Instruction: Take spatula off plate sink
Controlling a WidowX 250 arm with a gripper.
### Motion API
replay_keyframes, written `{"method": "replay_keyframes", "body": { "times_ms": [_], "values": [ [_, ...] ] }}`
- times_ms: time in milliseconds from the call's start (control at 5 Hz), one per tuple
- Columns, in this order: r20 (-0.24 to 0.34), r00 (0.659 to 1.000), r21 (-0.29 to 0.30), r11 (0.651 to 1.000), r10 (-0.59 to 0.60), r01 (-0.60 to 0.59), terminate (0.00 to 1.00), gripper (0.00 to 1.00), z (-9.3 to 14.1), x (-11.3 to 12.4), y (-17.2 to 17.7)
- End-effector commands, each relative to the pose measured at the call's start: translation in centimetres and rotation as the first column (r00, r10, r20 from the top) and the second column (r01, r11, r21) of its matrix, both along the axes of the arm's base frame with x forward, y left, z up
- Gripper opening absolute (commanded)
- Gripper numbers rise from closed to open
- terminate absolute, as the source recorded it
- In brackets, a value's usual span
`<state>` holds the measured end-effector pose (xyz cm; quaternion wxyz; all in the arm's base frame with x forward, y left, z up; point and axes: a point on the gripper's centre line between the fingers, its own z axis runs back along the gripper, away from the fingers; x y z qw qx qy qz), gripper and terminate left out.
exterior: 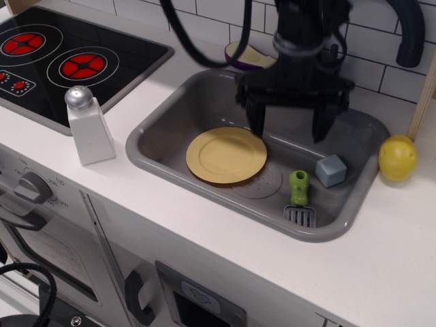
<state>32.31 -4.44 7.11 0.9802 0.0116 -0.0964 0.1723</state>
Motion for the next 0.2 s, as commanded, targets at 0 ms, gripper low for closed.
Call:
{"method": "replay_keyframes", "body": {
  "times_ms": [0],
  "values": [
    [0.072,0.997,-0.011,1.000,-0.001,0.002,1.00,1.00,2.48,1.46,-0.15]
  ]
}}
